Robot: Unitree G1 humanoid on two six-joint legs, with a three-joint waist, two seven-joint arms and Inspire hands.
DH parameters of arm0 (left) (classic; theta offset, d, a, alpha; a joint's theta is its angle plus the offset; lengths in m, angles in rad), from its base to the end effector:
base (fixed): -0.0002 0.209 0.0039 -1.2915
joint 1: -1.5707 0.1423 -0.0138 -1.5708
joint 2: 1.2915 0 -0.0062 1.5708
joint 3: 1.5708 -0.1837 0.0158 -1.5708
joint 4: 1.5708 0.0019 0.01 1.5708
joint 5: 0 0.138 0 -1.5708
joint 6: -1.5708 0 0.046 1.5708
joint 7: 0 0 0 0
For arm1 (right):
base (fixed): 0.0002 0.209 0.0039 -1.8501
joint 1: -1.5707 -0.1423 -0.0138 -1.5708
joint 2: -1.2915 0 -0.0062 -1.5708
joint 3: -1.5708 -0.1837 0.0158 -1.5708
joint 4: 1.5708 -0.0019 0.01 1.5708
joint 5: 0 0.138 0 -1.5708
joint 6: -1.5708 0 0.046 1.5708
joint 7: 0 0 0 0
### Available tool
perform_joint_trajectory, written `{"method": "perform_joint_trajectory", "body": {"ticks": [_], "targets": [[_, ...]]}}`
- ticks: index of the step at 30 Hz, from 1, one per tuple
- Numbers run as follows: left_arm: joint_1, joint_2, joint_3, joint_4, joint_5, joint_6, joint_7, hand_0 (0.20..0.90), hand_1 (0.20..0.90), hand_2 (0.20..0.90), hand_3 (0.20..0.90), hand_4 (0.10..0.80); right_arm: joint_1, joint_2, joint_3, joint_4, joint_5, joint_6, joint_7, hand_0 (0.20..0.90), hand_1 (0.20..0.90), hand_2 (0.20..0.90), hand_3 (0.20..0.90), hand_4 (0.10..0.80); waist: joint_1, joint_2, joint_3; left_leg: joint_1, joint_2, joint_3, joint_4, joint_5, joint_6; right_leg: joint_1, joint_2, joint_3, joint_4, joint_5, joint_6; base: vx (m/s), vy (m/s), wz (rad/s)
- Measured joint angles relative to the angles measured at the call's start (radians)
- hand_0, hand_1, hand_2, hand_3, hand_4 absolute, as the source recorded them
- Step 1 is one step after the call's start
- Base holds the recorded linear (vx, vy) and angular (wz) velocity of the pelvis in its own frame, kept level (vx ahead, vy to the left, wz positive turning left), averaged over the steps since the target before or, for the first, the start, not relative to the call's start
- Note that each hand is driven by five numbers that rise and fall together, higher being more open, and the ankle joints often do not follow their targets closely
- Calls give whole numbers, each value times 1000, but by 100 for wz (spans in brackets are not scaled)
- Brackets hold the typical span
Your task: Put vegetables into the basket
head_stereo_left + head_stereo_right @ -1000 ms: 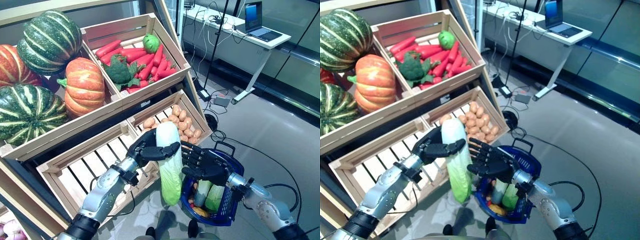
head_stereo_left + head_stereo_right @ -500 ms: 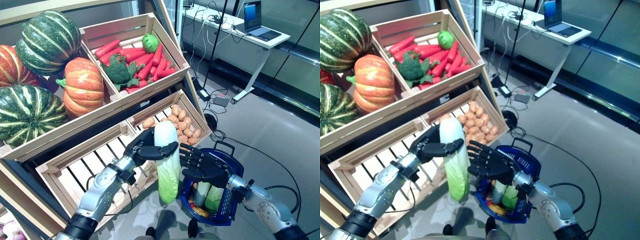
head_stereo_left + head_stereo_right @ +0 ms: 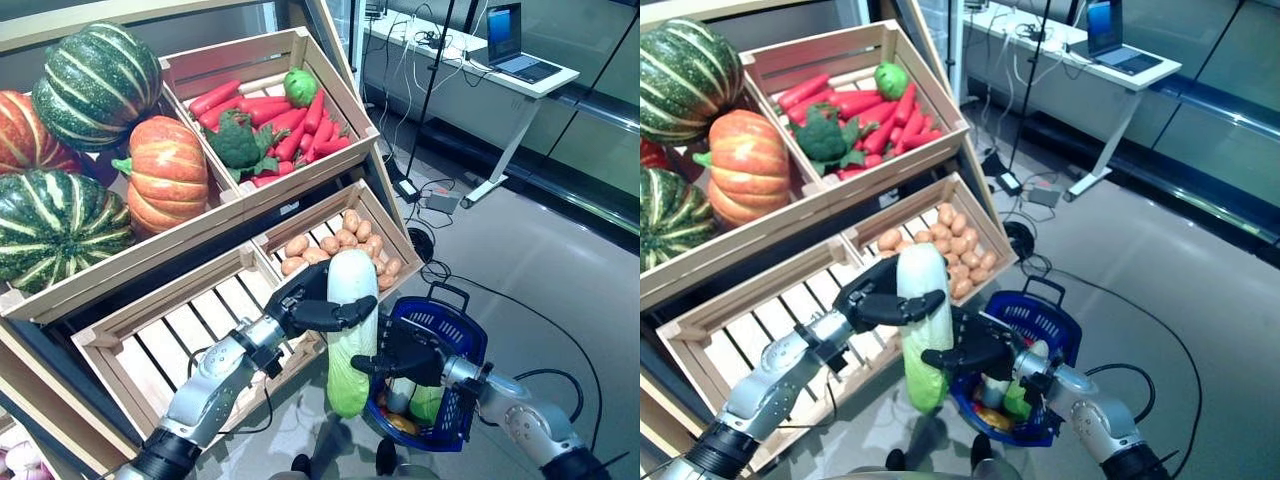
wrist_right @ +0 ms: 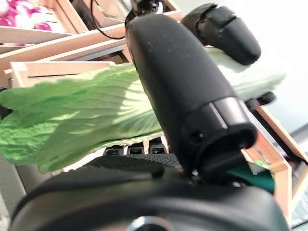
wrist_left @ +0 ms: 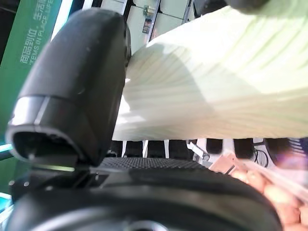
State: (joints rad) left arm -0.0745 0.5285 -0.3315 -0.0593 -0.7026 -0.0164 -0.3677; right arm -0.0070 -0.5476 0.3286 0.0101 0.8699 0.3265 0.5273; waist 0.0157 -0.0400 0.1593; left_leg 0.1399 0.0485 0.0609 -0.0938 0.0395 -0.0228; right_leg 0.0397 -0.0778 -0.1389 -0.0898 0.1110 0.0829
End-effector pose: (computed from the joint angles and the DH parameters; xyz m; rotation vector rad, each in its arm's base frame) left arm 0.2085 0.1795 0.0632 -0.1831 0.0264 -0.6969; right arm 0.1891 -0.1904 0.0266 0.4160 0.4591 0.8090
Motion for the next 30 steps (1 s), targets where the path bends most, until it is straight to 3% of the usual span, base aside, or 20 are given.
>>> {"method": "perform_joint_trajectory", "body": {"ticks": [19, 30], "targets": [[0, 32, -55, 0, -10, 0, -62, 300, 300, 300, 300, 400, -38, 0, 81, 37, -52, 101, 24, 900, 900, 900, 900, 800, 2, -4, -31, 1, -1, -1, 4, 0, 0, 1, -1, 0, 0, 0, 0, 0, 0, 0], [0, 34, -55, -13, -10, -23, -72, 300, 300, 300, 300, 400, -37, 4, 88, 65, -87, 108, 62, 900, 900, 900, 900, 800, 2, -6, -38, 1, -1, -1, 0, -1, 0, 1, -1, 0, 0, 0, 0, 0, 0, 0]]}}
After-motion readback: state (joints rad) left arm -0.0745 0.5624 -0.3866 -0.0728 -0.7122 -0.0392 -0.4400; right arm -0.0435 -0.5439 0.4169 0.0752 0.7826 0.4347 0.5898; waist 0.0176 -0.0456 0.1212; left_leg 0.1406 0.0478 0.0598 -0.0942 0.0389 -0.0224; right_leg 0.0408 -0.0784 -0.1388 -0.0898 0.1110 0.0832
